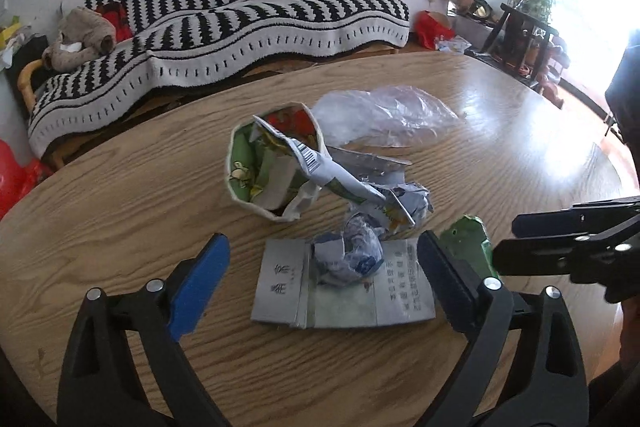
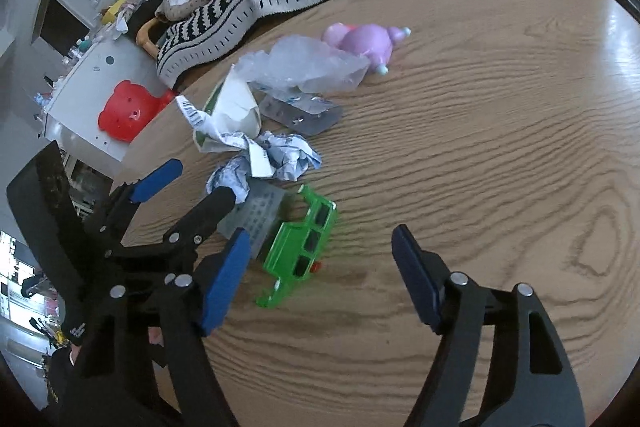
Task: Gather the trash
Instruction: 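Grasp the crumpled blue-white wrapper with the left tool while the right tool grasps the green toy car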
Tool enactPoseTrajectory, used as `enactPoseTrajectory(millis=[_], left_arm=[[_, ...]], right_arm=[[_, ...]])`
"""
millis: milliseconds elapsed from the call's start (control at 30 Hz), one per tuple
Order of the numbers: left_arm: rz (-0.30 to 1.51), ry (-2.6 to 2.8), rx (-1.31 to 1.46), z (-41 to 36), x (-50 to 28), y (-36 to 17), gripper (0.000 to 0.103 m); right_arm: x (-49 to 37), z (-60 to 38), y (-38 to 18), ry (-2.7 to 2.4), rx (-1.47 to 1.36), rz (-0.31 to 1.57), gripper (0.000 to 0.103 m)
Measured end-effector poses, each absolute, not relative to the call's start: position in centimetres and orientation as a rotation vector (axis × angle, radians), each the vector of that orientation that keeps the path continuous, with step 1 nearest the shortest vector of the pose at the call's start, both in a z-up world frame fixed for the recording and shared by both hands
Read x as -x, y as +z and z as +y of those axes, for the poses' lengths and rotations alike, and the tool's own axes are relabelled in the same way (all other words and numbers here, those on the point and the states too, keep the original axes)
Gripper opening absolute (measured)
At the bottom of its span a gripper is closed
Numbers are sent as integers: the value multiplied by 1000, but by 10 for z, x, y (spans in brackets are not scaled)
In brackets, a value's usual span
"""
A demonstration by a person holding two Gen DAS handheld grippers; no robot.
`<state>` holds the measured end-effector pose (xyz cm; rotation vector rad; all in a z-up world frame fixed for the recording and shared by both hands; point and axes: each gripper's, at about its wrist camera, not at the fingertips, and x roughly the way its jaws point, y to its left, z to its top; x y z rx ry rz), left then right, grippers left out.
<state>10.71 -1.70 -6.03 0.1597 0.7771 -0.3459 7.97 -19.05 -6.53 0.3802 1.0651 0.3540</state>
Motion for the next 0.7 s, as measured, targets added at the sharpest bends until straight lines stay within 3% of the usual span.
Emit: enactPoseTrajectory(millis=[133, 233, 300, 467, 700], left_arm=[[795, -346, -169, -21, -111, -69, 74], [815, -353, -176, -22, -112, -75, 50], [813, -355, -186, -24, -110, -74, 32], [774, -379, -129, -19, -99, -52, 29], [702, -386, -20, -12, -81, -14, 29]], right_arm=[[-87, -190, -74, 363, -409, 1090, 62], [-89, -184, -75, 376, -394, 1098, 55], [-88, -180, -76, 392, -387, 1104, 42], [-82, -174, -65, 418, -365, 1072, 24], [-65, -187, -37, 420, -360, 980, 24]])
